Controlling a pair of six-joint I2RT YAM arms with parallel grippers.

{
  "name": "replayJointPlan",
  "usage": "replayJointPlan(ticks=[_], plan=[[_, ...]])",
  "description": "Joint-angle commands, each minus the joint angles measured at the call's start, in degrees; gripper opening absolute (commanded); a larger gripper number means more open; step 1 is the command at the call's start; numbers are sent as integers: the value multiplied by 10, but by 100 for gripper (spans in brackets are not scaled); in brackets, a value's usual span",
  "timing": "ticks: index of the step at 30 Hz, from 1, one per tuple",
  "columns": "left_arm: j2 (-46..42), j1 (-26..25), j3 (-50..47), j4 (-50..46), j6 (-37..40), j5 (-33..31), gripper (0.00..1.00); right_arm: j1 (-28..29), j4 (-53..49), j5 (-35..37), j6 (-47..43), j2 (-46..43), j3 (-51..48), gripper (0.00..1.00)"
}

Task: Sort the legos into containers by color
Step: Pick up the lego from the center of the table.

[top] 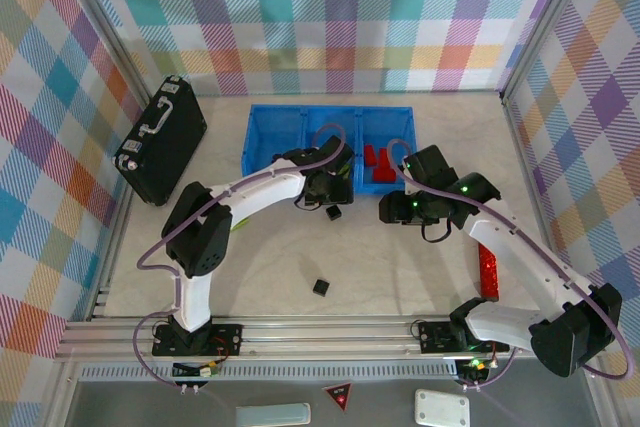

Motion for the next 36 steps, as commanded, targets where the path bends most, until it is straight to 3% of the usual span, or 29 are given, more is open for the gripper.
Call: replayJointPlan(ticks=[1, 16, 36], plan=[[20, -8, -11, 19, -20, 7, 69, 3, -2, -6, 1, -15, -8, 53], [67, -18, -20, 13, -28, -11, 67, 2, 1, -5, -3, -6, -11, 53], [88, -18, -15, 20, -21, -1, 50, 2, 11, -7, -7, 13, -8, 53]])
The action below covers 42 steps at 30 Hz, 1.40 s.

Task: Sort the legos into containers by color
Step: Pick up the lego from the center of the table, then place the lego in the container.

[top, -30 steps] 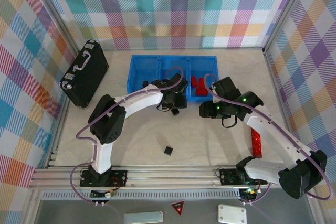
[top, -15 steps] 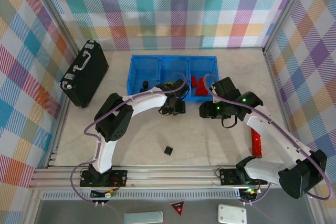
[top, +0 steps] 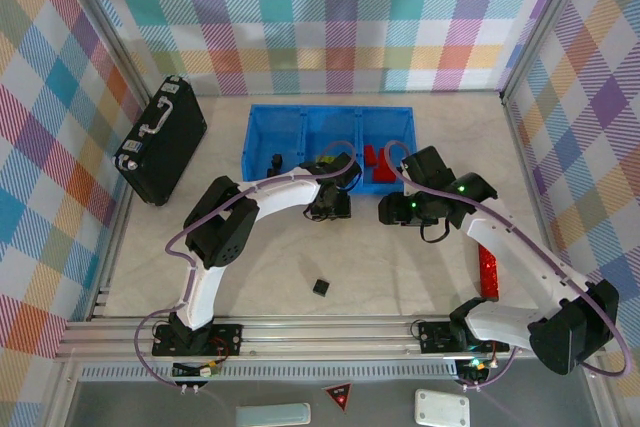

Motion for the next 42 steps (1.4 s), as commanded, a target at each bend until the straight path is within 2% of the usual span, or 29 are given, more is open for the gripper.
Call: replayJointPlan(ticks=[1, 14, 25, 32, 42], plan=[[6, -4, -4, -5, 1, 1, 48, 2, 6, -7, -4, 4, 1, 53], [-21, -4, -9, -17, 10, -10, 43, 3, 3, -8, -4, -2, 0, 53], [-121, 3, -88, -45, 25, -45, 43, 3, 2, -7, -4, -2, 1, 53], [-185, 30, -125, -85, 50, -75, 43, 2, 3, -11, -4, 2, 4, 53], [-245, 117, -139, -106, 95, -63, 43, 2, -3, -9, -8, 3, 10, 53]])
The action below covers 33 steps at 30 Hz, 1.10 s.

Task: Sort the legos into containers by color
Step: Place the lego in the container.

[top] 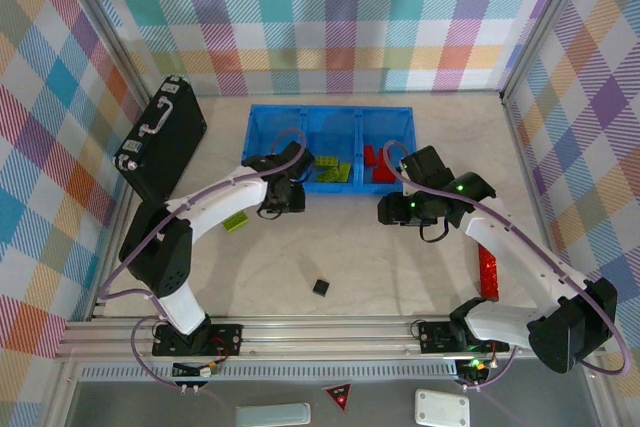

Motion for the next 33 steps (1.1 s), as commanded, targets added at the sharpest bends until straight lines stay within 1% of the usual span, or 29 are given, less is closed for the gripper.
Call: replayJointPlan(ticks=[1, 7, 17, 22, 26, 33], plan=[[-19, 27, 2, -23, 32, 2, 43, 3, -5, -6, -5, -1, 11, 53], [5, 78, 30, -16, 67, 29, 43, 3, -9, -4, -5, -1, 14, 53], [112, 130, 147, -33, 110, 68, 43, 3, -24, 5, -2, -8, 20, 53], [158, 140, 196, -35, 113, 94, 43, 3, -30, 11, 1, -14, 18, 53], [191, 139, 227, -37, 114, 131, 44, 3, -33, 12, 1, -14, 19, 53], [211, 138, 239, -23, 114, 181, 45, 3, -33, 12, 4, -14, 20, 53]])
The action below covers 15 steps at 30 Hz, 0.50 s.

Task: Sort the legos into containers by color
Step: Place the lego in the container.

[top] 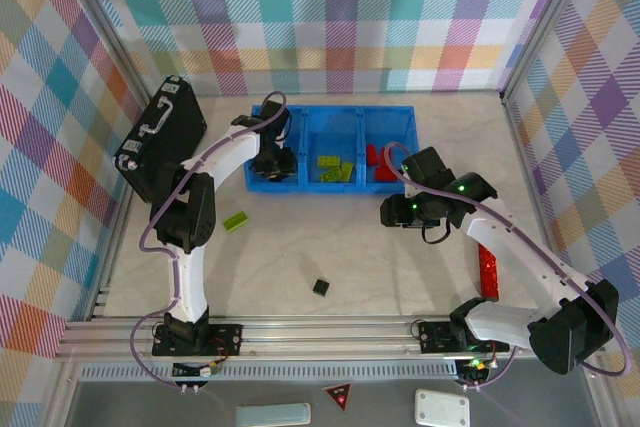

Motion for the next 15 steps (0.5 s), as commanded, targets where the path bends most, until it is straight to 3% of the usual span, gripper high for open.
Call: replayJointPlan(ticks=[1, 15], plan=[[10, 1, 18, 2, 9, 57, 45, 2, -10, 2, 4, -10, 16, 53], [39, -2, 17, 7, 15, 51, 57, 2, -10, 0, 7, -6, 17, 53]])
